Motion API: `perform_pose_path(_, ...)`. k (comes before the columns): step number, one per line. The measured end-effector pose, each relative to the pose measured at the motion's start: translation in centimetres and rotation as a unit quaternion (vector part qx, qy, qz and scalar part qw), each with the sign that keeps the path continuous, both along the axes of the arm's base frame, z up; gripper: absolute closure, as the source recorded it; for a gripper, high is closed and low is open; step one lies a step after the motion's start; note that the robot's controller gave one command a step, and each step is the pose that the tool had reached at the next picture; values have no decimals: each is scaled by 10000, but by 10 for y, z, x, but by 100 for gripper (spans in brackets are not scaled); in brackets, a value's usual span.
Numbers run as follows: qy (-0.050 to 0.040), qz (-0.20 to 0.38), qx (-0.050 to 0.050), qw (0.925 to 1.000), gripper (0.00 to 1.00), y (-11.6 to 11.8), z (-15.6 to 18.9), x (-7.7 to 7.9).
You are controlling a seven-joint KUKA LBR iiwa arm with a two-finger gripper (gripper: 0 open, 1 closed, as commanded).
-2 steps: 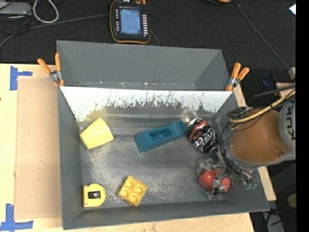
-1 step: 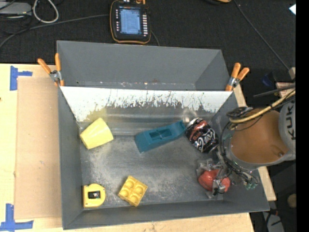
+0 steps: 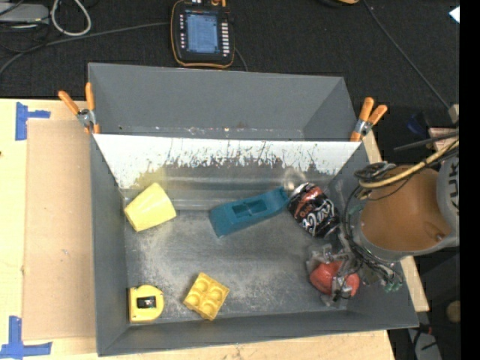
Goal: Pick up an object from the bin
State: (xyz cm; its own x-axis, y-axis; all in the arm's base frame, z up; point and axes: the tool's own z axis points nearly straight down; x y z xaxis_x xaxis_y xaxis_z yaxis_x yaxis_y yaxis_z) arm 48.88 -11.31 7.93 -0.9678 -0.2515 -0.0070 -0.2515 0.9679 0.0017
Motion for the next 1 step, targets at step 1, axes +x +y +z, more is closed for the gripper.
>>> perform_pose_path(1,6,3,4,10000,100,1,5,0)
